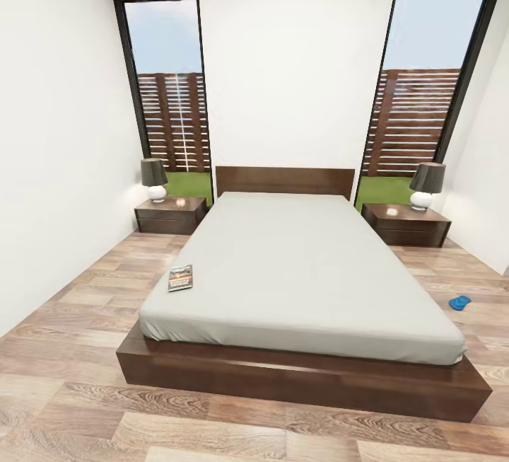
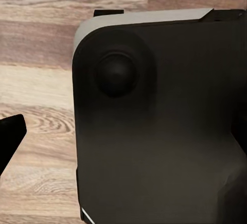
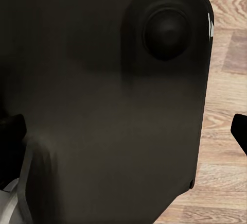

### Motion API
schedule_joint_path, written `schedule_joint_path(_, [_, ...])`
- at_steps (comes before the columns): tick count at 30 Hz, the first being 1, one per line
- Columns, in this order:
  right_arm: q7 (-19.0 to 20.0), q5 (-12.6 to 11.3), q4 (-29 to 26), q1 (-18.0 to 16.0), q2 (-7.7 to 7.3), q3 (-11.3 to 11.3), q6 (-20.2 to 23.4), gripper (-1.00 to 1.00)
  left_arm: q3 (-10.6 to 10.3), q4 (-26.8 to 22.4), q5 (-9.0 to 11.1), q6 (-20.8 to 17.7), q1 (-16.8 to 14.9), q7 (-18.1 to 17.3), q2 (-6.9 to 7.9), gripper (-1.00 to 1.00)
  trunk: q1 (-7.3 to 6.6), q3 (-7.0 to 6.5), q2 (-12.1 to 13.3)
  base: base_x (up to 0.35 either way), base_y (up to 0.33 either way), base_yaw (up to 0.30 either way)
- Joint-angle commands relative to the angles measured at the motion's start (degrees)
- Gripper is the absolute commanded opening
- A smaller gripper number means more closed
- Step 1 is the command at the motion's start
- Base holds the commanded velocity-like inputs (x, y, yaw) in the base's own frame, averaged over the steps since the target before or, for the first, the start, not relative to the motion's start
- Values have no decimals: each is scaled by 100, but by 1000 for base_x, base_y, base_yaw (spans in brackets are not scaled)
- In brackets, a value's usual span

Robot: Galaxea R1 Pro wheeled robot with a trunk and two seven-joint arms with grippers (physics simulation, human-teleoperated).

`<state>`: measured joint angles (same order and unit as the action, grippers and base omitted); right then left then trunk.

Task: In the bedroom, move the book from the bed onto either nightstand, and place the two sandals side by side next to the bed.

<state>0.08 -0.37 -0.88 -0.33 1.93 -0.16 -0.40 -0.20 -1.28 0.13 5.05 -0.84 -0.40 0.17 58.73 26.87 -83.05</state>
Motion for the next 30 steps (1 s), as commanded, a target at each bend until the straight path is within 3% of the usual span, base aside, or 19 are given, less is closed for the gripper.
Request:
schedule_joint_path(1, [1, -5, 0, -2, 2, -2, -4, 100, -5, 5, -2, 30, -4, -4, 1, 100, 0, 6, -3, 0, 0, 0])
schedule_joint_path(30, [1, -6, 8, -2, 2, -2, -4, 100, -23, 5, -18, 75, -4, -13, 1, 100, 0, 6, -3, 0, 0, -10])
